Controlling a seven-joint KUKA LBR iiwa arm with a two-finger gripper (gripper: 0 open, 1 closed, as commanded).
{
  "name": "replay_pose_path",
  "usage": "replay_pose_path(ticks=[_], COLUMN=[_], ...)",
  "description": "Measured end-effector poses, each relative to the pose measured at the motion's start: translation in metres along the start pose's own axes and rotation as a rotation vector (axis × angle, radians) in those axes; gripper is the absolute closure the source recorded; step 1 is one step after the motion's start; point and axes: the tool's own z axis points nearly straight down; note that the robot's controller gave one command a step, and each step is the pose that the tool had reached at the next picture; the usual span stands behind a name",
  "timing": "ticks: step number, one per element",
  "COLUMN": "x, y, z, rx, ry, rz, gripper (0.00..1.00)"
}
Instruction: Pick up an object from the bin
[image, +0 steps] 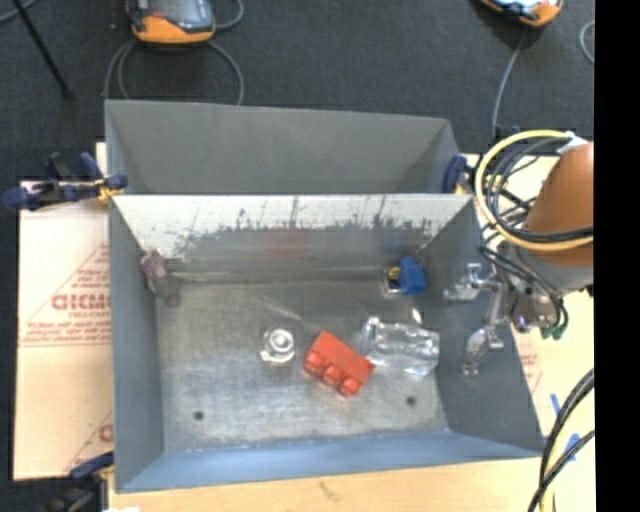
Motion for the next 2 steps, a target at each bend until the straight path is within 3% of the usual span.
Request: replay_pose_path(ticks=[1, 2], x=[-0.0099, -0.0103], y=[0.0624, 0.0621], z=[0.1159, 0.1132], rx=[0.004, 0.004], ry=[-0.024, -0.025], rz=[-0.066, -0.066], gripper=[0.0, 1.0])
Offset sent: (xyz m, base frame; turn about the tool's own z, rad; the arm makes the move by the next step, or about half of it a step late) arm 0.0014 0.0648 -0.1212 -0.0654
